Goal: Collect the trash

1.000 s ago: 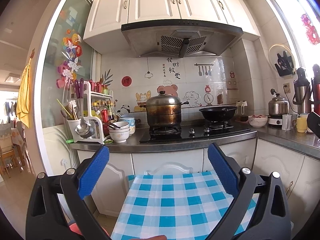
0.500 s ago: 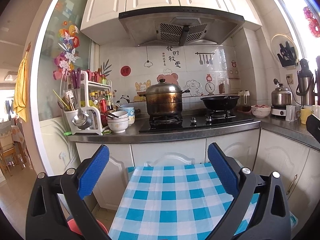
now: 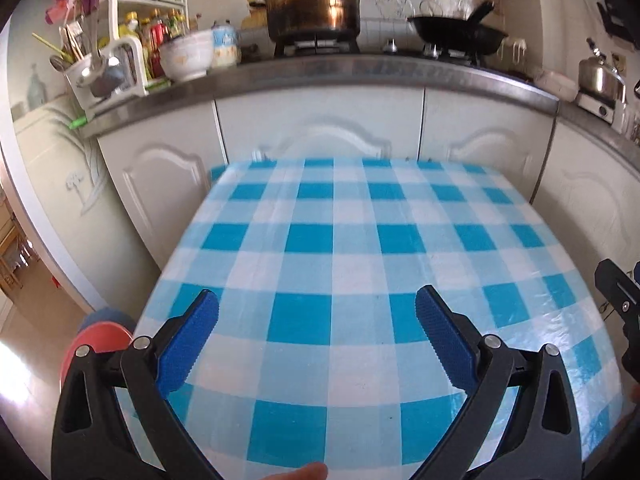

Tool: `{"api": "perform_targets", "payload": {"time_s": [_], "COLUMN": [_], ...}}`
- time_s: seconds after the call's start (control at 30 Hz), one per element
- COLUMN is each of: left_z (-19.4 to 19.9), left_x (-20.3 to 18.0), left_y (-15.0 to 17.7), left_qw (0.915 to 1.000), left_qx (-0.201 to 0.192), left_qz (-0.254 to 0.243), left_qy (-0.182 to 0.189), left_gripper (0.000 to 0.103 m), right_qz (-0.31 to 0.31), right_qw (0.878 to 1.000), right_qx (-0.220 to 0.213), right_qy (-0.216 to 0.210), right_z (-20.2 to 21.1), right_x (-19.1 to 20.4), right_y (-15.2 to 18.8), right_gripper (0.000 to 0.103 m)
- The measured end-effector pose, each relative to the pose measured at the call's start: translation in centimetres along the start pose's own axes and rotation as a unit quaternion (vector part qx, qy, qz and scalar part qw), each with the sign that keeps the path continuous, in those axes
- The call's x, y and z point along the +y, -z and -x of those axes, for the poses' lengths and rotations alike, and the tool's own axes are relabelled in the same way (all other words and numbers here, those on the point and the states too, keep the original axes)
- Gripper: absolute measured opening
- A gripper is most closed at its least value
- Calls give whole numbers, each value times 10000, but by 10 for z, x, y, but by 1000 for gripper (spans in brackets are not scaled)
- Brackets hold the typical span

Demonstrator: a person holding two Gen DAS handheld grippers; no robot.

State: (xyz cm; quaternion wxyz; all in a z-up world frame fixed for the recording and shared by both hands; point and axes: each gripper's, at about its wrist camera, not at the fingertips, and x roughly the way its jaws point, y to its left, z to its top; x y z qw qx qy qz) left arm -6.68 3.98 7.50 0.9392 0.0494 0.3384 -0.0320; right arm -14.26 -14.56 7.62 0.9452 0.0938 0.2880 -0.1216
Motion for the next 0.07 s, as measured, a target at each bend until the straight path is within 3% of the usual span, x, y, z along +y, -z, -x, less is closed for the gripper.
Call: {"api": "perform_targets", "payload": {"time_s": [0.07], "left_z": [-25], "left_x": [-4], "left_y": [7], "left_qw": [9997], "left_qx": [255], "left_qz": [27], "left_qy": [-48], "left_gripper": [99], "right_qz": [-23], "right_qw": [9995], "right_qx": [325], "right_qy": [-26], "right_z": [-28], "right_x": [0], "right_y": [8], "right_gripper": [98]}}
